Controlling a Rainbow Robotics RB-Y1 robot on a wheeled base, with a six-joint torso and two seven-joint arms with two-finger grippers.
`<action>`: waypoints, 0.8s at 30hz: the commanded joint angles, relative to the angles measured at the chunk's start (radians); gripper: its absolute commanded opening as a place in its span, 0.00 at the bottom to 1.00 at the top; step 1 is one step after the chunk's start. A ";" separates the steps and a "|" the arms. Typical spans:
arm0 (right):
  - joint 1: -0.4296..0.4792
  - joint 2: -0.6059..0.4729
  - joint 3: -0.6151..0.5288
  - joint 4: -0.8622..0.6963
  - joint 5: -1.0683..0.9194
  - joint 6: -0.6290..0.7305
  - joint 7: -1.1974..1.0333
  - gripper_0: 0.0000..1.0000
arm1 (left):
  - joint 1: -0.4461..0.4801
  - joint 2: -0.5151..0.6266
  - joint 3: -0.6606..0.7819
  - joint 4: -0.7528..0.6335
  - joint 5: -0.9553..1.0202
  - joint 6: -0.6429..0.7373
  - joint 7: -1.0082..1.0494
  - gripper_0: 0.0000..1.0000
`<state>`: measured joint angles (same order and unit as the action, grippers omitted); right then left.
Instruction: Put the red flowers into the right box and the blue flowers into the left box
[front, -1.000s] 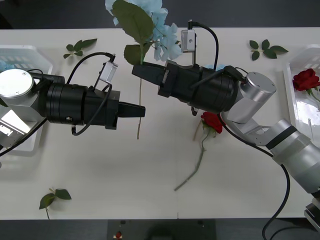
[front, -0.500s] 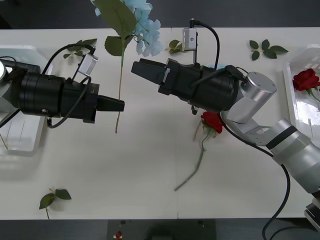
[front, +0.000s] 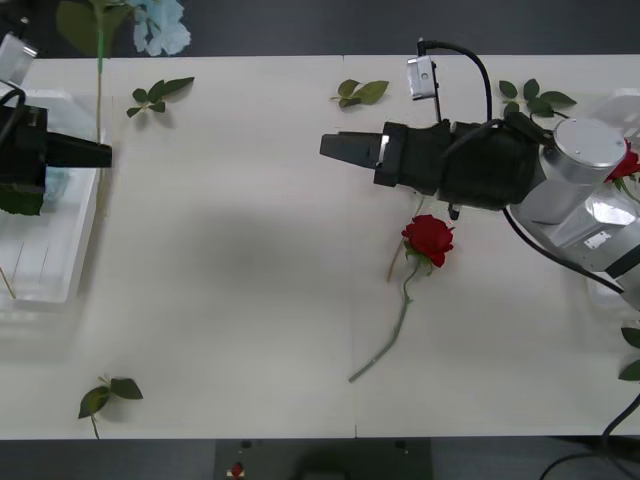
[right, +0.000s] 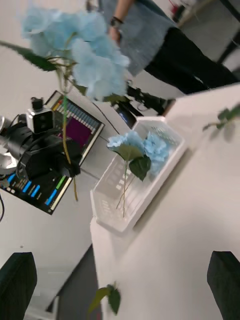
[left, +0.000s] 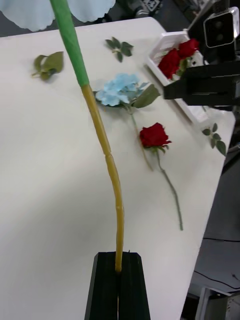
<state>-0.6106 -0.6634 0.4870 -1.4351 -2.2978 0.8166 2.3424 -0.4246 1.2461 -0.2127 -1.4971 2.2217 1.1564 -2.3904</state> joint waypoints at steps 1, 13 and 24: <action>-0.043 -0.096 -0.005 -0.044 0.077 0.019 -0.195 1.00 | 0.007 0.067 0.033 0.129 0.007 0.066 -0.007 0.00; -0.054 -0.191 -0.180 -0.105 0.607 0.365 -0.808 1.00 | 0.009 0.131 0.069 0.357 -0.192 0.092 0.068 0.00; -0.051 -0.157 -0.283 -0.249 0.960 0.707 -1.247 1.00 | 0.007 0.204 0.101 0.393 -0.542 0.088 0.257 0.00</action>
<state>-0.6321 -0.8413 0.2017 -1.6045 -1.4045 1.4926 1.1847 -0.4063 1.3882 -0.1269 -1.1029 1.7411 1.2486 -2.2136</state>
